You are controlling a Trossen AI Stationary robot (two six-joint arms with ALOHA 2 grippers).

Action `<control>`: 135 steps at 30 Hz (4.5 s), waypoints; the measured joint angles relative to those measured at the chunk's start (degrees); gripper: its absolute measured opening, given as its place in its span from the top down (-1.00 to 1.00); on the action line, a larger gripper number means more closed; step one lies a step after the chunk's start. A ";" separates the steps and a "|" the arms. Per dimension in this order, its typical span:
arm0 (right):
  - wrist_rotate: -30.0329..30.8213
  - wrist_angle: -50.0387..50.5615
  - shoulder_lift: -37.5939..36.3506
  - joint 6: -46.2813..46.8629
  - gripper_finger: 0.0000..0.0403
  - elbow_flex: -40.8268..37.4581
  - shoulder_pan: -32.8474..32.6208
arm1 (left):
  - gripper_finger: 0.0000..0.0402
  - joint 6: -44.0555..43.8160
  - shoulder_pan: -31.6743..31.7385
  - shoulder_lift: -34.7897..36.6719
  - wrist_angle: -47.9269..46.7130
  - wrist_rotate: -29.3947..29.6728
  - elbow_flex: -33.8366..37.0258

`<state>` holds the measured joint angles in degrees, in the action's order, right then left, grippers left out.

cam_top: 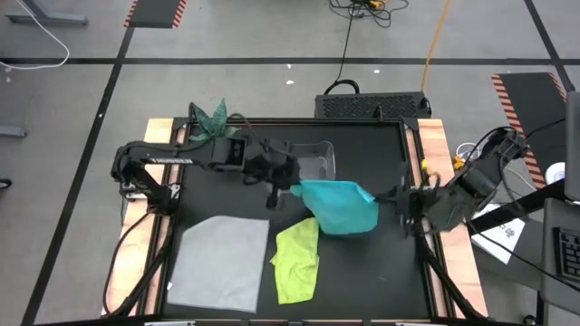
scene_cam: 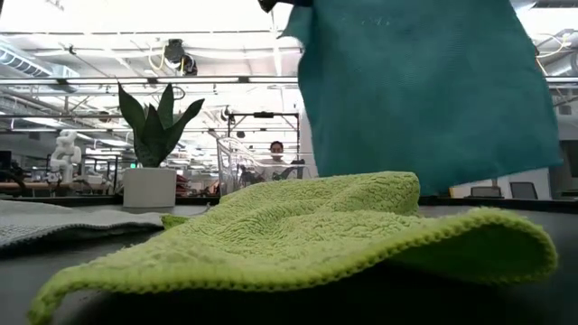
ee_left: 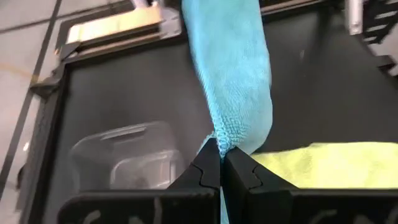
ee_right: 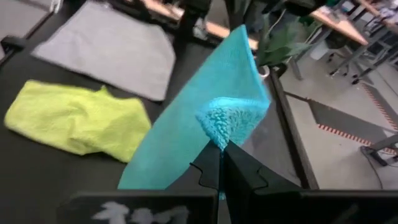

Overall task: Fold microfiber towels
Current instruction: Fold the blue towel

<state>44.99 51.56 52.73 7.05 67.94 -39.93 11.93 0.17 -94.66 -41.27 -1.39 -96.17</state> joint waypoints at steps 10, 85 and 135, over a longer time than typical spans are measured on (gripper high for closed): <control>-1.69 4.95 -7.26 -0.06 1.00 0.04 3.96 | 1.00 0.41 4.57 -0.45 -1.95 -3.57 -1.06; -14.28 -49.97 15.56 27.40 0.13 -37.90 -12.27 | -0.25 -5.34 -15.63 -24.51 0.91 -4.57 -0.40; -18.63 -45.89 22.57 49.13 0.22 -47.98 2.29 | -0.25 -8.79 -12.39 -17.32 26.31 -13.57 19.25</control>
<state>26.36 5.67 75.31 56.18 19.97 -37.63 3.14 -12.22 -111.98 -14.96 -14.96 -76.93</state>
